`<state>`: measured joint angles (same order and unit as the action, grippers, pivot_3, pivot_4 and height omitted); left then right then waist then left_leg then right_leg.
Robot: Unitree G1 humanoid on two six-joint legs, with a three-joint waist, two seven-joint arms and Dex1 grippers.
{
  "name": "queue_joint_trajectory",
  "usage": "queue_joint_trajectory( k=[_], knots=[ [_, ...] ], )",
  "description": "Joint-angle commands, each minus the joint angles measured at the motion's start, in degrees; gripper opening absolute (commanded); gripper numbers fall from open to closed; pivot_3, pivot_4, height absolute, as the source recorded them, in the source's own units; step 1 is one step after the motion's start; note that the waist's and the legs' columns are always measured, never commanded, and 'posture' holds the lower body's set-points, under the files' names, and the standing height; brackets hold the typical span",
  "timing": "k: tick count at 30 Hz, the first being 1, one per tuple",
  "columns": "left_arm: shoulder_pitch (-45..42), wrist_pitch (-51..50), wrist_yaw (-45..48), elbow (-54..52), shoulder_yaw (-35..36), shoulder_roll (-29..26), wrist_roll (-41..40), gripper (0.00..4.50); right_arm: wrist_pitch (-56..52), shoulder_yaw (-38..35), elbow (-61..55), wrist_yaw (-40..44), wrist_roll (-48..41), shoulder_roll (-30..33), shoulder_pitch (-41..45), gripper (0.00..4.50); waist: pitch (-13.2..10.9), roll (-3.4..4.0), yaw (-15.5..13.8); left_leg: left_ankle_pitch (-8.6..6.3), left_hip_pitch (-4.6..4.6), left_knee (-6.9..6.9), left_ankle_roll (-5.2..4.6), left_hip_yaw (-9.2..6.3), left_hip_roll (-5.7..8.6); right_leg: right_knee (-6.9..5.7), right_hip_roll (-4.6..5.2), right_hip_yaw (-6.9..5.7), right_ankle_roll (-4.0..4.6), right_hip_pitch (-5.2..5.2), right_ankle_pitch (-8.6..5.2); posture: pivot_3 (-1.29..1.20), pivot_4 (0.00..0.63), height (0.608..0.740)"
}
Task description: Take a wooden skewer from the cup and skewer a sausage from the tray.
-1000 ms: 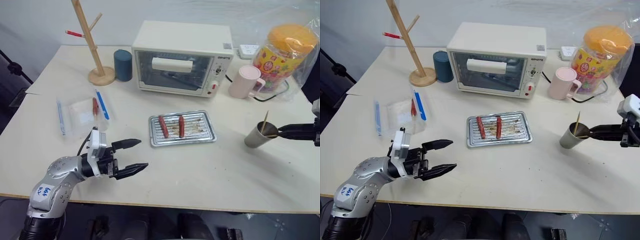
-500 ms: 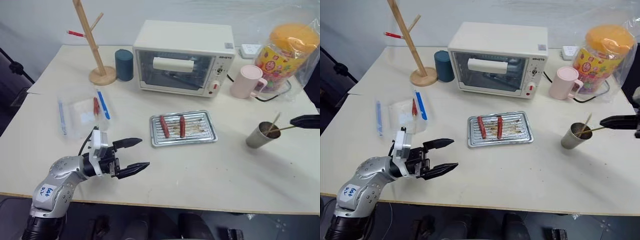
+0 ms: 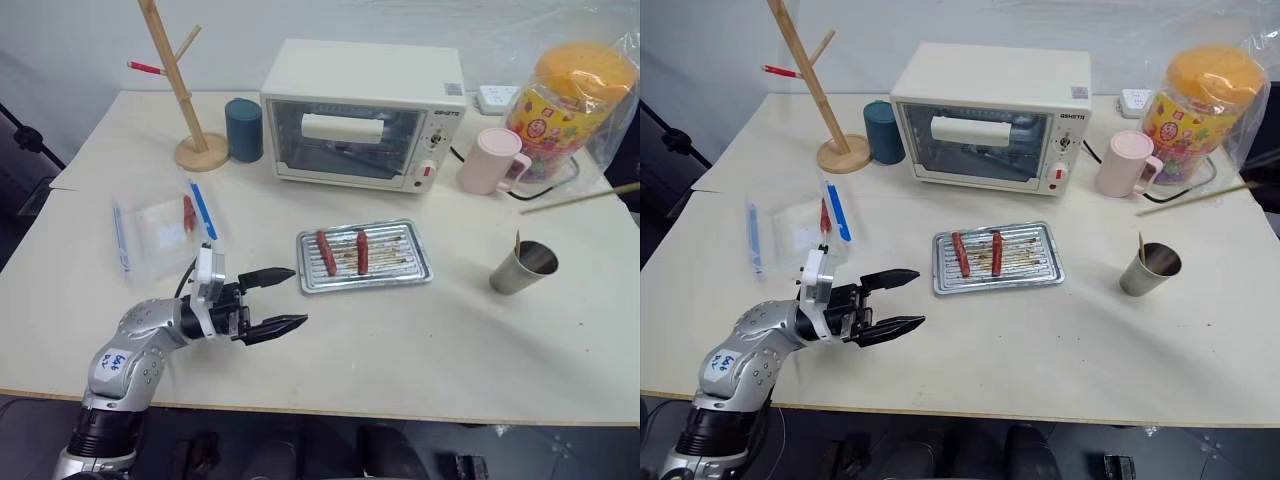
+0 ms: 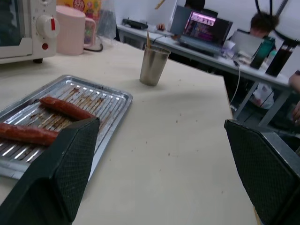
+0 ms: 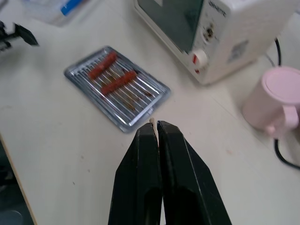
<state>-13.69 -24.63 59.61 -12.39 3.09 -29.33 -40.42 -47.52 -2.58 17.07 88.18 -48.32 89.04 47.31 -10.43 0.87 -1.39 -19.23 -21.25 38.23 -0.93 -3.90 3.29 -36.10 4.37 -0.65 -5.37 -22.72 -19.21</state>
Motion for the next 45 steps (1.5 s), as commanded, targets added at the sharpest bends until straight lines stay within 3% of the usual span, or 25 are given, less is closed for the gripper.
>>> queue_joint_trajectory(
  k=[1,7,13,18,22,33,45],
  knots=[
    [-3.73,-1.87,0.45,0.22,-0.59,1.68,-2.57,4.50,-4.64,-2.42,-6.37,-0.30,-5.42,-9.36,0.03,0.04,-0.02,-0.06,0.03,0.00,0.00,0.03,0.00,0.00,0.00,-0.01,0.00,0.00,-0.01,0.01,0.00,0.00,0.150,0.740],
    [-8.44,-1.41,1.14,1.87,-1.50,4.84,-2.19,4.50,-7.64,-6.14,-15.30,-11.25,-11.69,-28.33,-2.11,0.04,-0.05,-0.09,-0.13,0.01,-0.24,0.43,0.01,0.00,0.03,-0.40,0.00,-0.07,-0.05,-0.23,0.03,0.00,0.150,0.740],
    [-9.86,-3.28,-1.39,-0.20,0.74,8.23,-6.74,4.50,-9.74,-7.72,-21.74,-17.97,-14.94,-37.55,-5.67,0.04,-0.04,-0.18,-0.32,-0.01,-0.92,1.08,-0.01,-0.16,0.11,-0.85,0.07,-0.22,-0.13,-0.71,0.07,0.00,0.150,0.740],
    [-9.51,-3.47,-2.04,-0.50,0.56,9.10,-7.09,4.50,-11.30,-9.10,-26.61,-24.34,-18.91,-43.02,-7.89,0.04,-0.04,-0.18,-0.08,0.00,-0.94,1.17,-0.01,-0.16,0.12,-0.85,0.06,-0.20,-0.13,-0.79,0.07,0.00,0.150,0.740],
    [-8.37,-3.66,-1.96,-1.63,-0.44,9.82,-7.29,4.02,-11.11,-8.91,-28.61,-26.54,-19.04,-44.91,-8.85,0.00,-0.03,-0.18,0.00,0.00,-0.94,1.16,-0.01,-0.16,0.12,-0.90,0.05,-0.18,-0.13,-0.80,0.07,0.00,0.150,0.740],
    [-8.33,-3.85,-1.84,-2.38,-1.10,9.75,-7.19,1.32,-9.56,-8.07,-29.67,-27.95,-17.82,-47.03,-10.45,0.00,-0.03,-0.19,0.02,0.00,-0.94,1.16,-0.01,-0.16,0.13,-0.90,0.06,-0.17,-0.13,-0.80,0.07,0.00,0.150,0.740],
    [-7.84,-5.34,-2.46,-3.53,-1.10,9.15,-7.58,1.32,-8.34,-6.83,-29.90,-26.62,-15.45,-47.24,-12.29,0.00,-0.03,-0.19,0.02,0.00,-0.94,1.15,-0.01,-0.15,0.13,-0.89,0.05,-0.16,-0.13,-0.80,0.07,0.00,0.150,0.740]
  ],
)
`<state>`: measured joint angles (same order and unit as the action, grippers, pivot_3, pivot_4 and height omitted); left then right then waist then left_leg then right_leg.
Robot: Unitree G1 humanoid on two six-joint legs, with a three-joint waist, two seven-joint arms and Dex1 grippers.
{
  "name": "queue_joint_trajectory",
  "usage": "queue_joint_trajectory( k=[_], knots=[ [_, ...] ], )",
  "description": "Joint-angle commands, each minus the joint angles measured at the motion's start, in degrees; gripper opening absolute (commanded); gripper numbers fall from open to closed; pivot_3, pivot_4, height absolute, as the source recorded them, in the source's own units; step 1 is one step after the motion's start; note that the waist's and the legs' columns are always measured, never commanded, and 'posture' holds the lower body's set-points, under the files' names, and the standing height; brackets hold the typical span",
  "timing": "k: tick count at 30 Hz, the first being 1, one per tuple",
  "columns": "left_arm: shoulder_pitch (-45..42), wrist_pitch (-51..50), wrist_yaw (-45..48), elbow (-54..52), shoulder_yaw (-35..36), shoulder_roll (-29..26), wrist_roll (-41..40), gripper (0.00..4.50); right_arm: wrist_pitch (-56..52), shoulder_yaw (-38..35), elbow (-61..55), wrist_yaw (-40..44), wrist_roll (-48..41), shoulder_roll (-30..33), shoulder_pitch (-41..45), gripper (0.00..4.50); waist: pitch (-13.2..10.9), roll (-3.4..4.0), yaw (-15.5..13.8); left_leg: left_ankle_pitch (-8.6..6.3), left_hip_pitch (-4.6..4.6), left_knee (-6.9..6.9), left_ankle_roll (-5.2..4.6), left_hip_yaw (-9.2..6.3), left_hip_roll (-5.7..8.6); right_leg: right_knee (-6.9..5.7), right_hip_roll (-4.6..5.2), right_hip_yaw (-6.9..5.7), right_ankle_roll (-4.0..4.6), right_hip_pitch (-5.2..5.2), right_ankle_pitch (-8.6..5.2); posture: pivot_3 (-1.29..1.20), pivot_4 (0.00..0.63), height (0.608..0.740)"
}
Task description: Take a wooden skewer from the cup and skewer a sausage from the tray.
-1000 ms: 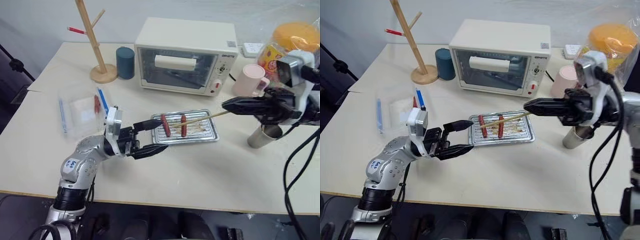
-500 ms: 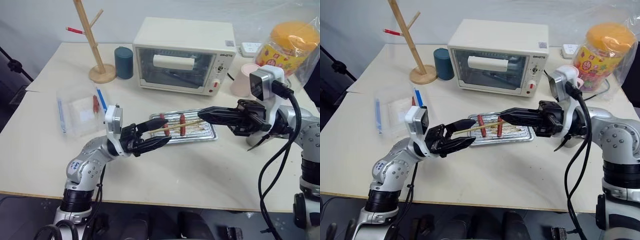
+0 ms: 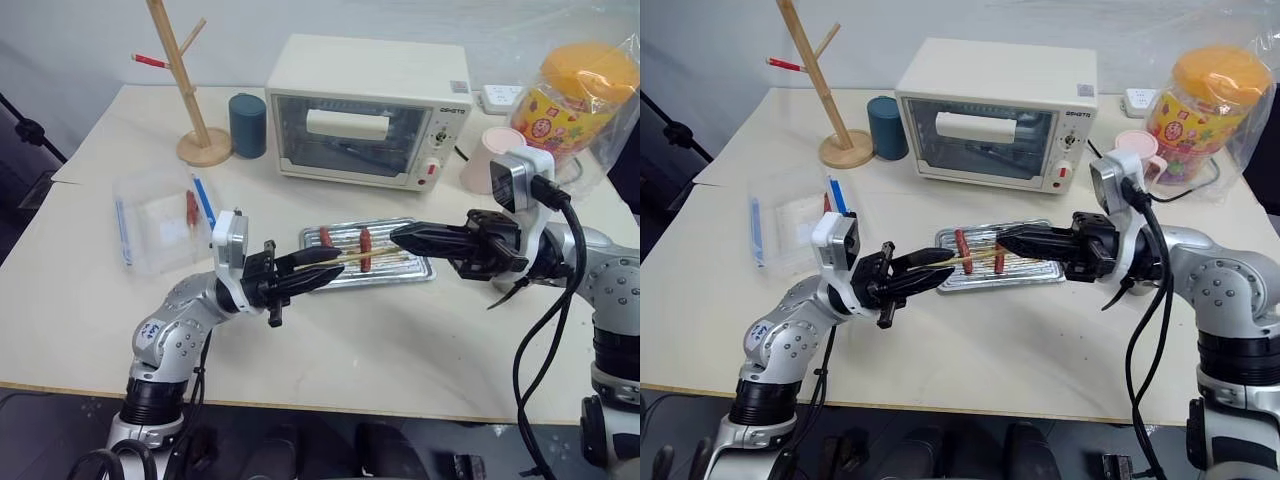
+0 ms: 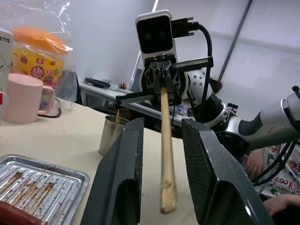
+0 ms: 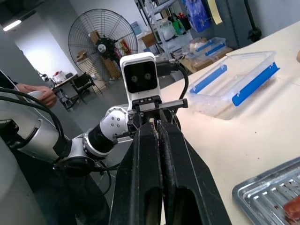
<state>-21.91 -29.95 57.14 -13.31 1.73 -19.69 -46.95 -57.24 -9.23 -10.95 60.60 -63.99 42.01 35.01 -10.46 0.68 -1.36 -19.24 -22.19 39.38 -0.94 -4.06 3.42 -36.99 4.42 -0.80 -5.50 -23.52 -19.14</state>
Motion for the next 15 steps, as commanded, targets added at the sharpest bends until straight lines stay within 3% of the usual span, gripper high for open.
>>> queue_joint_trajectory(
  k=[1,4,9,14,15],
  knots=[
    [0.42,-0.15,-0.02,-2.75,0.21,-0.55,-1.04,1.32,1.35,-0.25,-1.87,0.91,0.18,-0.31,0.00,0.00,0.00,0.00,0.00,0.00,0.00,0.00,0.00,0.00,0.00,0.00,0.00,0.00,0.00,0.00,0.00,0.00,0.150,0.740],
    [0.68,-0.39,0.19,-2.91,-0.19,-0.96,-0.69,1.32,1.43,-0.30,-1.68,0.68,0.15,-0.74,0.20,0.00,0.00,0.00,0.00,0.00,0.00,0.00,0.00,0.00,0.00,0.00,0.00,0.00,0.00,0.00,0.00,0.00,0.150,0.740],
    [0.87,-0.56,-0.15,-3.25,-0.18,-0.81,-0.97,0.09,0.21,-0.18,-1.81,0.63,-0.94,-1.01,-0.03,0.00,0.00,0.00,0.01,0.00,0.00,0.00,0.00,0.00,0.00,0.00,0.00,0.00,0.00,0.00,0.00,0.00,0.150,0.740],
    [0.47,-0.81,-1.40,-3.28,0.36,-0.34,-1.20,0.01,-1.18,-0.51,-1.58,-1.50,-1.09,-1.14,-0.91,0.00,0.00,0.00,-0.02,0.00,0.00,0.00,0.00,0.00,0.00,0.01,0.01,0.00,0.00,0.01,0.00,0.00,0.150,0.740],
    [0.43,-0.82,-1.61,-3.26,0.52,-0.34,-1.14,0.00,-0.26,-0.91,-1.48,-1.99,-0.51,-1.46,-1.04,0.22,0.00,0.00,-0.01,0.00,0.00,0.00,0.00,0.00,0.00,0.00,0.01,0.01,0.00,0.00,0.00,0.00,0.150,0.740]
  ],
)
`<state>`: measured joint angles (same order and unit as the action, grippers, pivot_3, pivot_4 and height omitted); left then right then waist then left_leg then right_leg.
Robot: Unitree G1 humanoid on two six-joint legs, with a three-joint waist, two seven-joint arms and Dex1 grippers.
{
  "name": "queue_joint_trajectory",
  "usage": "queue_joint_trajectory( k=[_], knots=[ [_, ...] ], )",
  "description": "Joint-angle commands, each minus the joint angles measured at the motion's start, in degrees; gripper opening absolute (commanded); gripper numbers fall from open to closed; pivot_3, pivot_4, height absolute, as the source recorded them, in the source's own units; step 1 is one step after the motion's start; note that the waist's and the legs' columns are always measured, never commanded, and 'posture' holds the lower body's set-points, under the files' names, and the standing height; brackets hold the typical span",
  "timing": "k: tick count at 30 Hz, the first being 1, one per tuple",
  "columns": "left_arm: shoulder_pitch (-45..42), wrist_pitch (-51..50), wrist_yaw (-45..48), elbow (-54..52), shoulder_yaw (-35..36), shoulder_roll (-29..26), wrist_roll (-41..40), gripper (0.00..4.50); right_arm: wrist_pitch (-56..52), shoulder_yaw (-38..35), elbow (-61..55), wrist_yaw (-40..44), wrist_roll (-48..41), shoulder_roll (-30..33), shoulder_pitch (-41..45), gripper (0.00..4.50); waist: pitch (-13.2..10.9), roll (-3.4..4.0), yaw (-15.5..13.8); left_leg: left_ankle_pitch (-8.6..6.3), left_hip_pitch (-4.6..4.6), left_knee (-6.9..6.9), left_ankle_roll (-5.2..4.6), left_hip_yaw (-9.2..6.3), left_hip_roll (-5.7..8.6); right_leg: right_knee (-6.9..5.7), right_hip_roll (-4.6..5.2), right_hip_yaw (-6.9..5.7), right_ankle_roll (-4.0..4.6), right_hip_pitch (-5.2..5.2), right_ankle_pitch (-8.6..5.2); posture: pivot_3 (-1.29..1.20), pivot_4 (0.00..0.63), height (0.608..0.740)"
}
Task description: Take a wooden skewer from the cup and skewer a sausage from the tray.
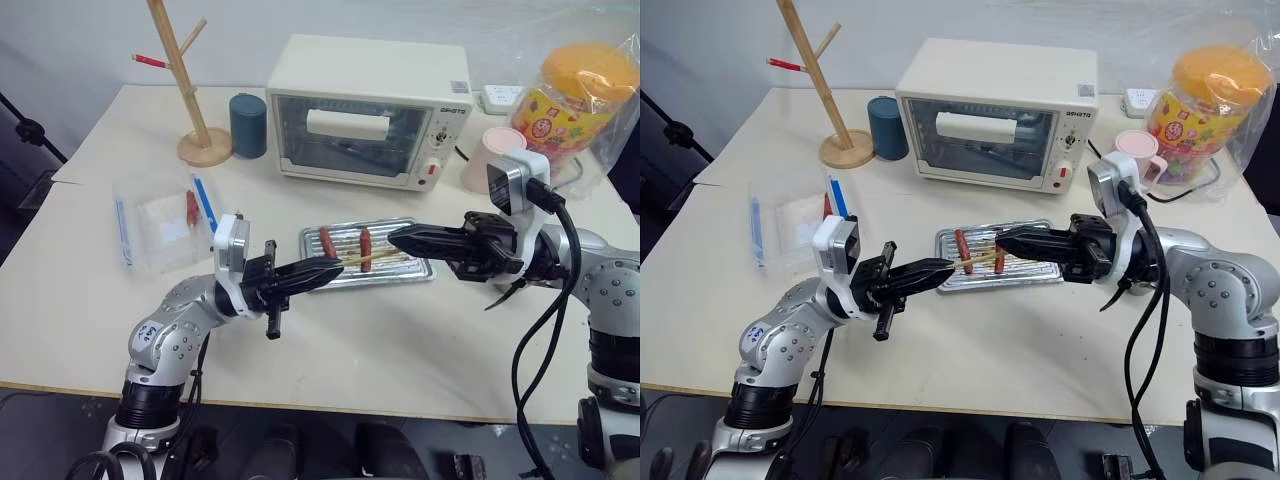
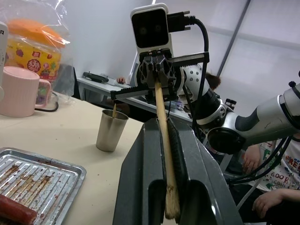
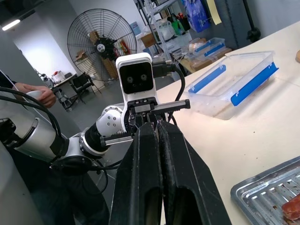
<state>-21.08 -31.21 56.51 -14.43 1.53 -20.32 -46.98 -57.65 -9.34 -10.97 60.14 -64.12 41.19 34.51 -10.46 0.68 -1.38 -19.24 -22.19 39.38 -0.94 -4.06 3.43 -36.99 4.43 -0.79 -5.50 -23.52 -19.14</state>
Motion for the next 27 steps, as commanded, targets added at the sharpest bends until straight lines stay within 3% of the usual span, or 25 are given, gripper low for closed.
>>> queue_joint_trajectory(
  k=[1,10,13,16,21,27],
  knots=[
    [-0.38,0.46,-1.15,-2.10,0.95,0.10,-0.99,0.00,0.95,-1.18,-1.36,-2.04,0.36,-0.62,-0.84,0.45,0.00,0.00,0.01,0.00,0.00,0.00,0.00,0.00,0.00,0.00,0.00,0.00,0.00,0.00,0.00,0.00,0.150,0.740],
    [6.06,2.86,-0.24,-1.71,7.77,-5.65,-0.22,0.00,16.56,-7.18,-4.96,4.01,12.22,5.79,-12.74,2.77,0.00,0.00,-0.03,0.00,0.02,-0.17,0.00,0.03,0.01,-0.02,-0.01,0.02,0.00,-0.03,0.00,0.00,0.150,0.740],
    [13.77,3.96,0.48,-0.16,13.38,-9.36,0.42,0.00,23.93,-10.18,-8.10,8.15,18.92,9.31,-24.95,3.45,0.01,-0.01,-0.08,0.00,0.03,-0.19,0.00,0.02,-0.01,0.04,-0.01,0.02,0.00,-0.01,0.00,0.00,0.150,0.740],
    [18.57,6.90,-1.22,0.70,17.59,-9.84,1.54,0.00,27.89,-13.41,-9.58,9.17,21.04,8.55,-33.85,4.28,0.05,-0.08,-0.11,0.00,0.11,-0.29,-0.01,0.02,-0.04,0.10,-0.01,0.04,0.03,0.04,-0.02,0.00,0.150,0.740],
    [23.54,8.76,-5.84,1.33,23.97,-9.07,1.23,0.00,38.24,-16.30,-8.69,9.37,27.03,4.19,-46.57,4.44,0.13,-0.27,-0.22,0.04,0.34,-0.23,-0.04,0.04,-0.01,0.10,0.01,0.11,0.01,0.28,0.00,0.00,0.150,0.740],
    [28.30,10.30,-8.28,1.20,26.77,-7.95,1.49,0.00,40.76,-14.13,-11.11,3.49,29.94,1.91,-46.70,4.44,0.13,-0.27,0.10,-0.03,1.13,-0.53,-0.02,0.06,-0.06,0.38,-0.03,0.20,0.04,1.03,-0.02,0.00,0.150,0.740]
  ],
)
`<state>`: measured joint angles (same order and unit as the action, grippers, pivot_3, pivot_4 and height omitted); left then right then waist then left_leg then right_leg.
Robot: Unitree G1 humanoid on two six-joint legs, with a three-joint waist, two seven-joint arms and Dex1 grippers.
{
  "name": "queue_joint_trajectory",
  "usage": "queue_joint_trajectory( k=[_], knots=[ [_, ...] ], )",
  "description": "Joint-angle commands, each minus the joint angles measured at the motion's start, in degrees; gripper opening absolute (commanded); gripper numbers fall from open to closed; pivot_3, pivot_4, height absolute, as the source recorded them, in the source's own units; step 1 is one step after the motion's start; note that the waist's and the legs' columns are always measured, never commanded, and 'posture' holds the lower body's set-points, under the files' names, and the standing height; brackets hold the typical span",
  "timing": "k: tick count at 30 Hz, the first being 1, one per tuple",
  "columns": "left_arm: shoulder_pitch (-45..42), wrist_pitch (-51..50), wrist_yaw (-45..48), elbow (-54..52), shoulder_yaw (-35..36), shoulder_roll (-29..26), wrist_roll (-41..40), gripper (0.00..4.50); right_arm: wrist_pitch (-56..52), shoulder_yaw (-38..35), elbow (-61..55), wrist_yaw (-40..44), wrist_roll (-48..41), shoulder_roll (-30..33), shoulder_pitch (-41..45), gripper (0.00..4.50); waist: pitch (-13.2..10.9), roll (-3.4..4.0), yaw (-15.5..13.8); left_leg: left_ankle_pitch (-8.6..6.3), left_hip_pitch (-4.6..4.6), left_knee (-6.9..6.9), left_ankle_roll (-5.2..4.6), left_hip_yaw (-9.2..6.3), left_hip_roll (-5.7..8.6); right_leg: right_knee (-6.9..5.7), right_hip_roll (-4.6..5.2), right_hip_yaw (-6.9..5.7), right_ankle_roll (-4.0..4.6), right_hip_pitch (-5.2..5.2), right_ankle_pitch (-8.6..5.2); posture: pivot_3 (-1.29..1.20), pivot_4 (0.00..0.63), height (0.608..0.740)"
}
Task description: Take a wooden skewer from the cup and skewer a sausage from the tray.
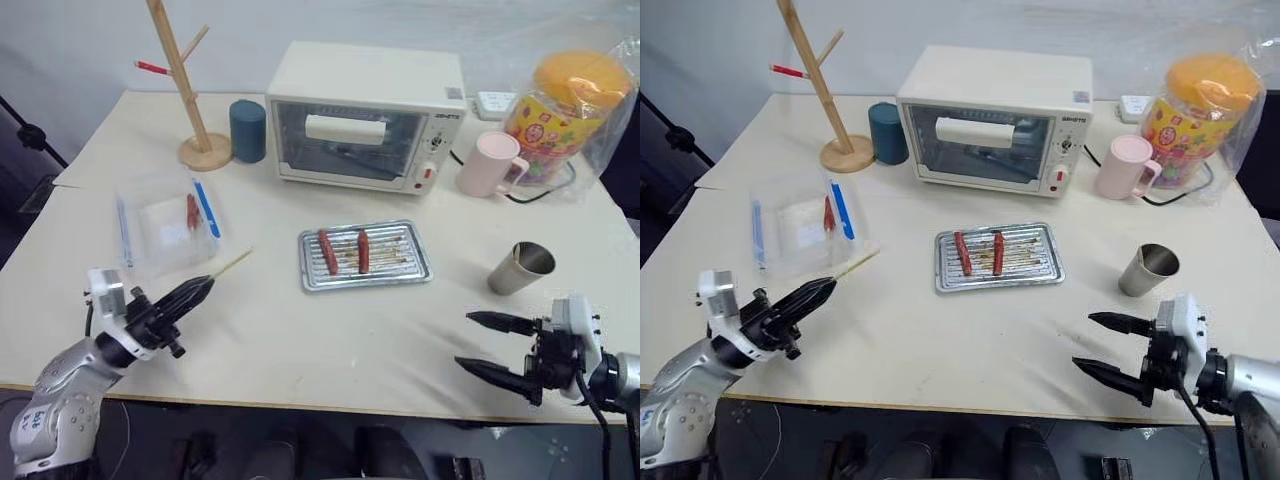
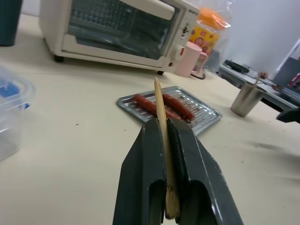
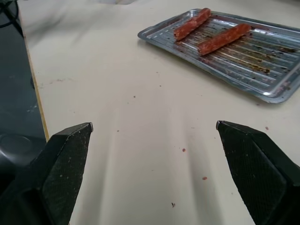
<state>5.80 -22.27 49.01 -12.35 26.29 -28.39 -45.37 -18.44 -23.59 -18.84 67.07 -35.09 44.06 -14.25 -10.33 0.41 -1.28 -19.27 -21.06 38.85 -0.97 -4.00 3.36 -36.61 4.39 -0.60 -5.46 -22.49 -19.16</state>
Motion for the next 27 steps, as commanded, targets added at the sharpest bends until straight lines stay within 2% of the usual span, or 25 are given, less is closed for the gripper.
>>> queue_joint_trajectory(
  k=[1,4,8,12,15,18,27],
  knots=[
    [1.68,1.53,-1.04,-1.06,1.86,0.19,0.12,0.00,-0.10,1.70,-4.39,-5.99,0.87,-1.13,4.42,4.44,0.00,0.00,0.01,-0.01,0.00,-0.01,0.02,0.00,-0.01,-0.02,-0.01,0.00,0.03,-0.01,-0.01,0.00,0.150,0.740],
    [1.29,1.93,-1.92,-1.15,0.84,0.47,0.82,0.00,-13.99,9.76,-8.93,-17.05,2.12,0.58,15.05,4.44,0.00,0.00,0.33,-0.01,-0.02,0.00,0.05,0.01,-0.03,-0.07,-0.02,0.03,0.03,-0.07,-0.02,0.00,0.150,0.740],
    [0.08,2.26,-3.01,-1.29,-0.67,0.98,1.48,0.00,-26.80,19.94,-8.47,-25.61,4.21,-1.37,29.63,4.44,0.01,-0.02,0.14,0.00,-0.09,0.01,0.08,-0.02,-0.03,-0.09,-0.02,0.00,0.07,-0.17,-0.04,0.00,0.150,0.740],
    [-0.78,2.59,-3.99,-1.84,-2.08,1.45,1.92,0.00,-35.13,27.08,-3.53,-36.18,7.83,-9.78,41.25,4.44,0.07,-0.13,-0.16,-0.01,-0.23,-0.12,0.09,-0.13,-0.02,0.09,-0.02,-0.06,0.11,-0.23,-0.06,0.00,0.150,0.740],
    [-0.69,2.78,-4.56,-2.40,-2.59,1.90,2.05,0.00,-37.16,32.50,0.67,-41.62,12.88,-14.85,46.09,4.44,0.10,-0.17,0.13,-0.01,-0.29,-0.13,0.09,-0.13,0.04,0.06,0.01,-0.05,0.11,-0.33,-0.06,0.00,0.150,0.740],
    [-0.36,3.05,-5.19,-3.06,-3.01,2.41,2.16,0.00,-36.85,35.66,3.65,-44.41,17.42,-16.26,48.58,4.44,0.10,-0.17,0.13,-0.01,-0.30,-0.16,0.08,-0.10,0.05,-0.01,0.00,-0.04,0.11,-0.40,-0.06,0.00,0.150,0.740],
    [1.48,4.00,-6.59,-4.99,-4.07,4.18,2.44,0.00,-40.01,36.40,7.64,-46.66,19.44,-21.72,51.15,4.44,0.10,-0.17,1.10,-0.01,-0.32,-0.17,0.09,-0.05,0.06,-0.19,-0.01,0.02,0.11,-0.52,-0.06,0.00,0.150,0.740]
  ],
)
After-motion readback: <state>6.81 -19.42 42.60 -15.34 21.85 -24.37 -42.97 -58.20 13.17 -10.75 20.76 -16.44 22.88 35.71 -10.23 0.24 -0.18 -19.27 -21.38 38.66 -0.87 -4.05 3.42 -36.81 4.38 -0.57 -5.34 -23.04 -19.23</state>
